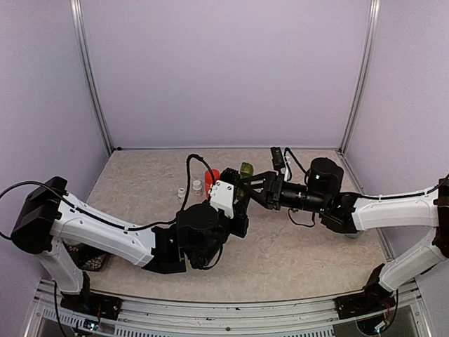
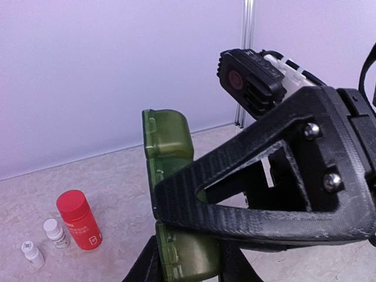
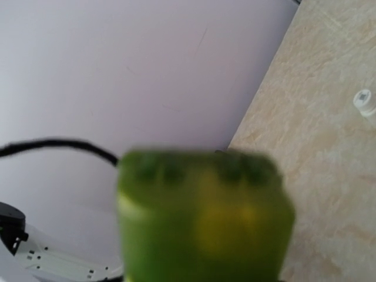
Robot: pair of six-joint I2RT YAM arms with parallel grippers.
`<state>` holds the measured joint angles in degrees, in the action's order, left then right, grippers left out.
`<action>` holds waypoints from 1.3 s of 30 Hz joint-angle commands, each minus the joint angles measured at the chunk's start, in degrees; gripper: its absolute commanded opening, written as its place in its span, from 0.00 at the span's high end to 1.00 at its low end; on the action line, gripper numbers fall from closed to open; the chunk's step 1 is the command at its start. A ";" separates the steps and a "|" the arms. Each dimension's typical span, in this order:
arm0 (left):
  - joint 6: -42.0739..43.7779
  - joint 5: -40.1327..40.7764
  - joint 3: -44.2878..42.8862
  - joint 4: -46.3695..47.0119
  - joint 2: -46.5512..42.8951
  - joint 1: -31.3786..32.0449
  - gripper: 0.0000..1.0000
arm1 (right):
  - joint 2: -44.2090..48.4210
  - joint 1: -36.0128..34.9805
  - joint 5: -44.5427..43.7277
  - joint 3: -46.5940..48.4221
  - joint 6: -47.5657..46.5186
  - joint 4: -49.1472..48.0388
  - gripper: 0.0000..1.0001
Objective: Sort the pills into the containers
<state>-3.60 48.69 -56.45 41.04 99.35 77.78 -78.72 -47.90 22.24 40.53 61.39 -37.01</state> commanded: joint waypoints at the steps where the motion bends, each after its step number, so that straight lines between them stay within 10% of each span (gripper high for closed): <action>1: -0.48 1.73 0.22 0.25 -0.97 -0.59 0.77 | 1.91 -0.41 1.07 -0.67 -1.75 1.13 0.39; 7: -0.37 1.72 3.21 -0.44 -2.96 -0.48 0.78 | 4.28 0.05 0.96 -1.71 -3.10 3.71 0.27; 10: 0.33 1.99 5.40 -2.61 -4.69 -0.41 0.78 | 7.73 0.75 0.11 -1.73 -5.91 8.97 0.00; 21: 14.37 6.26 11.17 -14.78 -6.26 3.83 0.83 | 18.30 7.81 -4.31 -2.29 -18.80 35.52 0.00; 39: 86.74 17.32 21.50 60.81 15.82 13.53 0.85 | 7.78 10.10 22.73 2.18 -11.16 33.23 0.07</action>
<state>64.79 65.47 -34.11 78.17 111.20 89.86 -69.49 -38.11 39.75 40.86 47.72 -1.80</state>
